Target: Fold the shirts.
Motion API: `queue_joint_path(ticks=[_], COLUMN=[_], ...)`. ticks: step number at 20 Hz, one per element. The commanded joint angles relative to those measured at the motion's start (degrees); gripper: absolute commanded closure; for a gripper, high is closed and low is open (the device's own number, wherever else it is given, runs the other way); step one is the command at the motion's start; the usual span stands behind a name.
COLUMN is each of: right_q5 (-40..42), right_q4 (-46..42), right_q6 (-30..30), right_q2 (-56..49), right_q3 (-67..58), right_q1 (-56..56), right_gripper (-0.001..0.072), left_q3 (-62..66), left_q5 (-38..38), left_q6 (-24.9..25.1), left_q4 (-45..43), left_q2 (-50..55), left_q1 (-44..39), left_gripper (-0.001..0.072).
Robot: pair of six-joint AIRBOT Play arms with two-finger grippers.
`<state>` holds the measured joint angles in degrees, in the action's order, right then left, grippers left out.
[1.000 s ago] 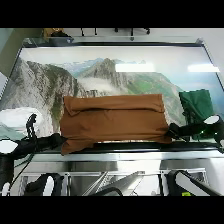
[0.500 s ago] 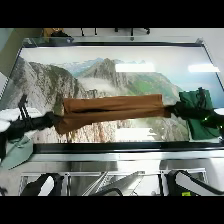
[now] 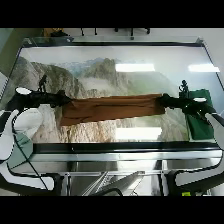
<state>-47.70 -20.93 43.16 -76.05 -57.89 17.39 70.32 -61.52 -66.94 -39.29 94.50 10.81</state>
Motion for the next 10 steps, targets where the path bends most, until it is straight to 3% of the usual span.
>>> queue_joint_path(ticks=[1, 2, 3, 5, 10], right_q5=[-1.0, -3.5, -5.6, -7.0, -9.0], right_q4=[-1.1, -3.8, -7.7, -14.5, -16.2], right_q6=[-2.1, -1.4, 0.9, 6.1, 6.6], right_q2=[-3.6, -3.6, -3.6, -3.7, -5.9], right_q3=[-5.0, -7.7, -10.4, -13.5, -13.9], right_q1=[1.2, 2.5, 4.0, 5.5, 4.5], right_gripper=[0.0404, 0.0327, 0.0266, 0.0265, 0.0264], left_q3=[8.7, 10.6, 12.4, 15.5, 19.8], left_q5=[-3.9, -5.5, -6.7, -9.4, -13.6], left_q6=[0.5, 0.4, -0.1, -1.6, -4.1], left_q4=[-0.2, -0.2, -0.2, -0.2, 0.1], left_q2=[7.1, 7.4, 7.4, 7.3, 7.3], left_q1=[-0.3, -0.1, -0.1, 1.0, 1.2], left_gripper=[0.0463, 0.0123, 0.0045, 0.0045, 0.0046])
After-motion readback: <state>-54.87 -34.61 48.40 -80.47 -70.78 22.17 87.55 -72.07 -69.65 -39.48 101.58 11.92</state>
